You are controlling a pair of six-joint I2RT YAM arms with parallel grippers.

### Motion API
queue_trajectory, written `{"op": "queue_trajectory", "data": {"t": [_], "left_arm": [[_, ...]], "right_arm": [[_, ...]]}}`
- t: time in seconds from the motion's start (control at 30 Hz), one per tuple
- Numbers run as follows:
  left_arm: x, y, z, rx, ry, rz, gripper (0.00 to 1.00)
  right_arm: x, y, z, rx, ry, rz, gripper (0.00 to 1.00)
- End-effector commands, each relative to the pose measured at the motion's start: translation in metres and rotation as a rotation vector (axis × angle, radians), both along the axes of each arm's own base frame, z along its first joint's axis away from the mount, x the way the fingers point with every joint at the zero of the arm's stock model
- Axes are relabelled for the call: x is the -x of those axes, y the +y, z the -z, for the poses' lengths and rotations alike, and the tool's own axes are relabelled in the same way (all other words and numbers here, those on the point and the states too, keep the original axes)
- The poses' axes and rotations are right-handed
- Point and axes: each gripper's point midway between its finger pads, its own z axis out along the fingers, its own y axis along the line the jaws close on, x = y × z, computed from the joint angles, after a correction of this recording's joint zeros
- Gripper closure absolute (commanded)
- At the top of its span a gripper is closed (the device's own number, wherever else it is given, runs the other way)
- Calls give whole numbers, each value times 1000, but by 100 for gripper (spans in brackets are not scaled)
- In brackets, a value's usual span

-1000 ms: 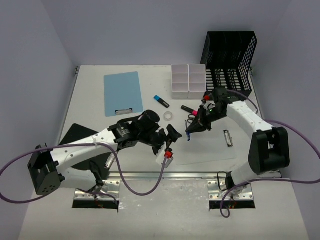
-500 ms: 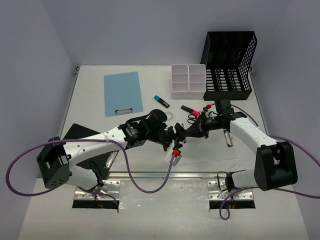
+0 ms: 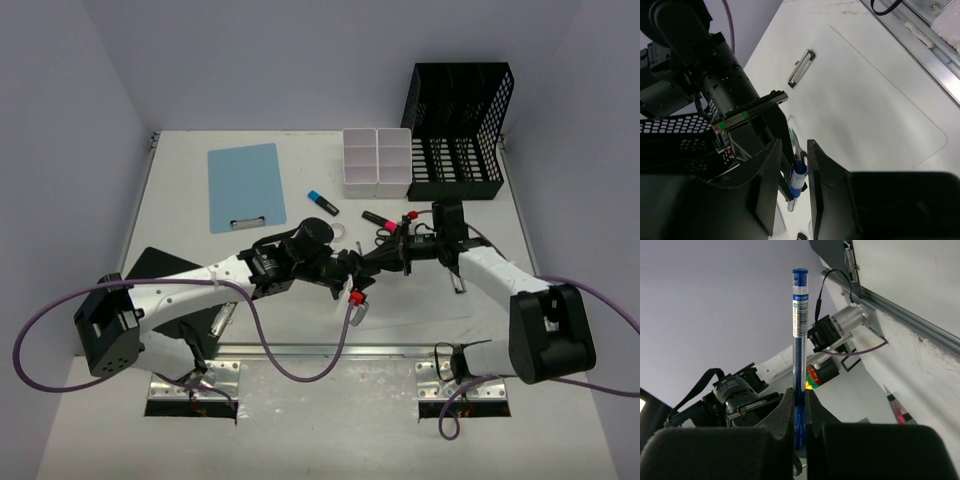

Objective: Organize the desk

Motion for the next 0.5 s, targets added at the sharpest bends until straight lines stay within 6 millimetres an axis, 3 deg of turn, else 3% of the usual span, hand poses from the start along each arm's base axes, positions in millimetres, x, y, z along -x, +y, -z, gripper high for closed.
{"op": "queue_trajectory", "data": {"t": [0.0, 0.17, 0.27, 0.47], "left_arm": [[1, -8, -9, 44, 48, -21, 75], [-1, -6, -9, 69, 91, -70, 65], [-4, -5, -12, 77, 85, -87, 64], [-3, 1, -11, 81, 93, -106, 71]], "right_arm": [[3, 4, -24, -97, -50, -30, 99], [6, 4, -28, -122, -64, -49, 99], [7, 4, -31, -135, -71, -56, 99], [12, 4, -25, -133, -58, -66, 99]]}}
